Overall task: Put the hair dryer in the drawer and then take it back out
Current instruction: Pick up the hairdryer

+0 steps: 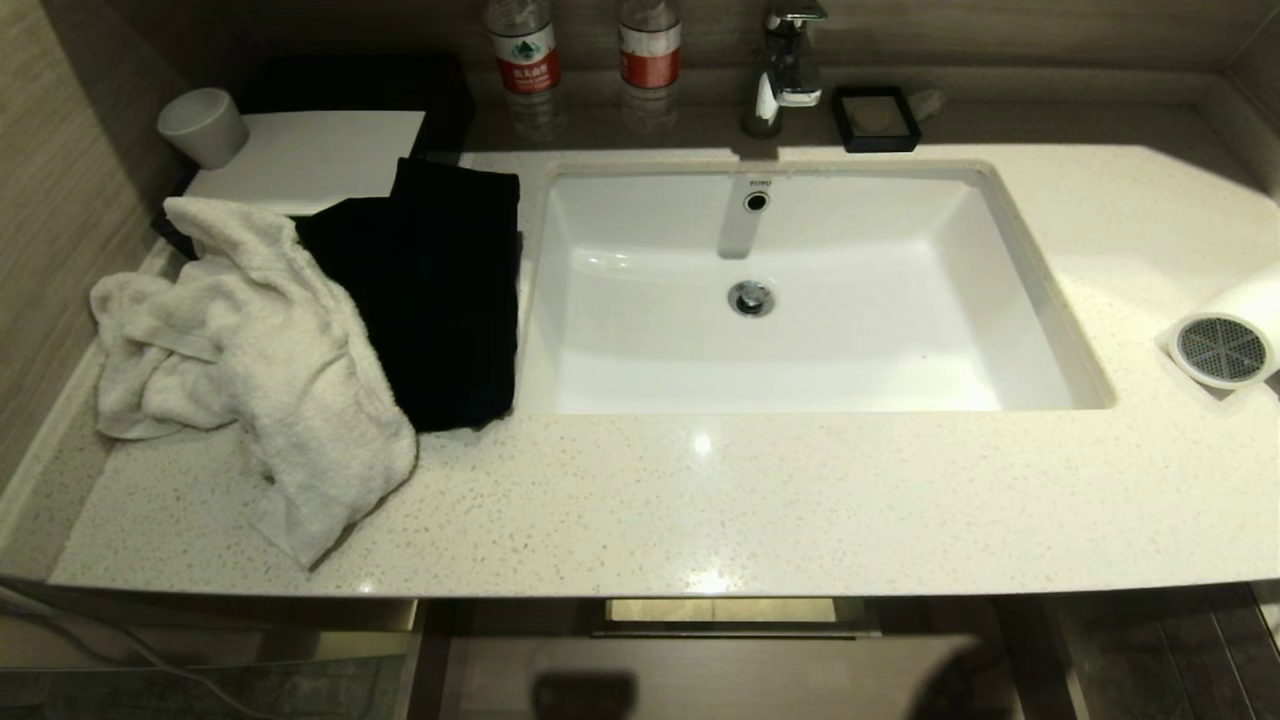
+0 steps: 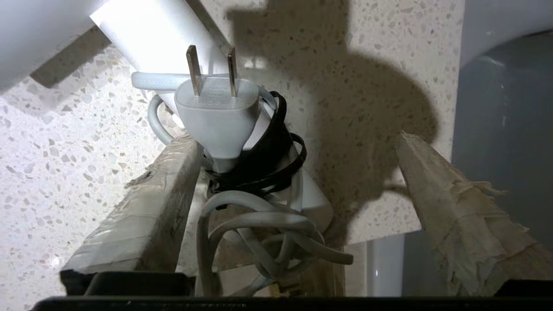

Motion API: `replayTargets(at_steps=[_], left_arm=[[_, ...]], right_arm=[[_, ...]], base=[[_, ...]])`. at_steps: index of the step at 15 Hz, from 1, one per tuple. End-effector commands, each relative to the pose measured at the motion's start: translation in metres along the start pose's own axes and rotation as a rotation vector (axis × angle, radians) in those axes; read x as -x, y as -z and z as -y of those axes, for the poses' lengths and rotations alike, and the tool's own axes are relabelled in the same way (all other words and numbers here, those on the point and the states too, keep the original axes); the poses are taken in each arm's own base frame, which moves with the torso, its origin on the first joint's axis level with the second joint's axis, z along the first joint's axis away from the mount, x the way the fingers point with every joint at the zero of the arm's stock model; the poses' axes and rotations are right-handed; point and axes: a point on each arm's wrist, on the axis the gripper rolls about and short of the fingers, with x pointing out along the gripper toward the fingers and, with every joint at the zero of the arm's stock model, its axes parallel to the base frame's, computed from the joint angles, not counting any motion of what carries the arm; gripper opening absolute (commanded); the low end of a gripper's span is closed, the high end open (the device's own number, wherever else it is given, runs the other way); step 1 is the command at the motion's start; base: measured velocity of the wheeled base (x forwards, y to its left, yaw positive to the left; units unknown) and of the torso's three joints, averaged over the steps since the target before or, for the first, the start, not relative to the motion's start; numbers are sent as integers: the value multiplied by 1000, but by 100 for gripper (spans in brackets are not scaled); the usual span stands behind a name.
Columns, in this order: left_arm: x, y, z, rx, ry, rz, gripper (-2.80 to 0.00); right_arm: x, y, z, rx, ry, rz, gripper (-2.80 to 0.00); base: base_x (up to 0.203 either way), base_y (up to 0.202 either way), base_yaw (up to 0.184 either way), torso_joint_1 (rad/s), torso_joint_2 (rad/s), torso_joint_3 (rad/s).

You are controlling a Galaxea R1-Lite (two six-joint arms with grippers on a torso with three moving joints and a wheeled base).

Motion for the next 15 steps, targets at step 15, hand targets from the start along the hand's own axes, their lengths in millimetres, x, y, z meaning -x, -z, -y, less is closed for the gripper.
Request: replayTargets(at_steps=[15], left_arm=[[0, 0, 0, 0, 0, 1, -280]], right_arm=[[-2, 6, -3, -78, -252, 31, 0]], base=[[0, 0, 0, 0, 0, 0]])
